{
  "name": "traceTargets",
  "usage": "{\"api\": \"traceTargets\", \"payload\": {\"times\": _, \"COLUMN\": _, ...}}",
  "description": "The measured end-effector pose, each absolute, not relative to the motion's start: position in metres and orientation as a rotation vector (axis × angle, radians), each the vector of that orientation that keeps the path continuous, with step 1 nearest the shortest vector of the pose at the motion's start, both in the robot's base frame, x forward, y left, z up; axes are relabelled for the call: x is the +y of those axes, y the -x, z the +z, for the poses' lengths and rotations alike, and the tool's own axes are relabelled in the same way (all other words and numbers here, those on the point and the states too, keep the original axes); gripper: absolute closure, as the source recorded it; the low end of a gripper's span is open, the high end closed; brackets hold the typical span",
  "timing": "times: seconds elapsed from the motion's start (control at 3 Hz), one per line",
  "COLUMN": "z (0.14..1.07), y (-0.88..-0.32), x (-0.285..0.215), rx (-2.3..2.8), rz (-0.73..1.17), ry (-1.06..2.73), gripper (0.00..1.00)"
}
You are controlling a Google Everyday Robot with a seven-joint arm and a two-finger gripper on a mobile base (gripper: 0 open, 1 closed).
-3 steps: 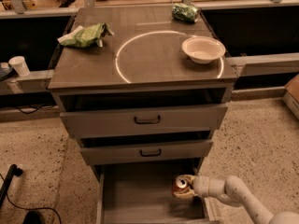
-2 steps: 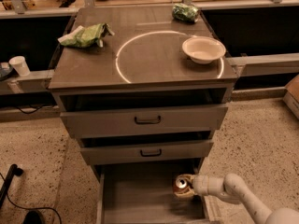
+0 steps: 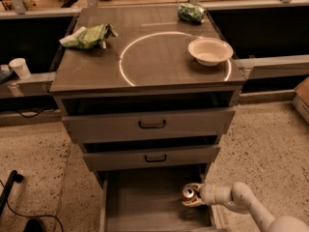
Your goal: Place coke can into bottom drawer
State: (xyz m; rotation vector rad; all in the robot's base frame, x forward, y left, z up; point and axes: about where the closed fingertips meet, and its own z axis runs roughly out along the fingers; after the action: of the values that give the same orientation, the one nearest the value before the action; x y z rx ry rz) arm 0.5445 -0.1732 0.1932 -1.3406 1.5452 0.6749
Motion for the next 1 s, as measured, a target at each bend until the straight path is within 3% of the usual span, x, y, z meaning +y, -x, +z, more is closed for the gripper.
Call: {"api": "traceTargets", "payload": {"times": 1.0, "z": 0.1931, "y": -0.5445, "x": -0.1732, "rx": 1.545, "rz": 0.675, "ry": 1.341, "gripper": 0.34}}
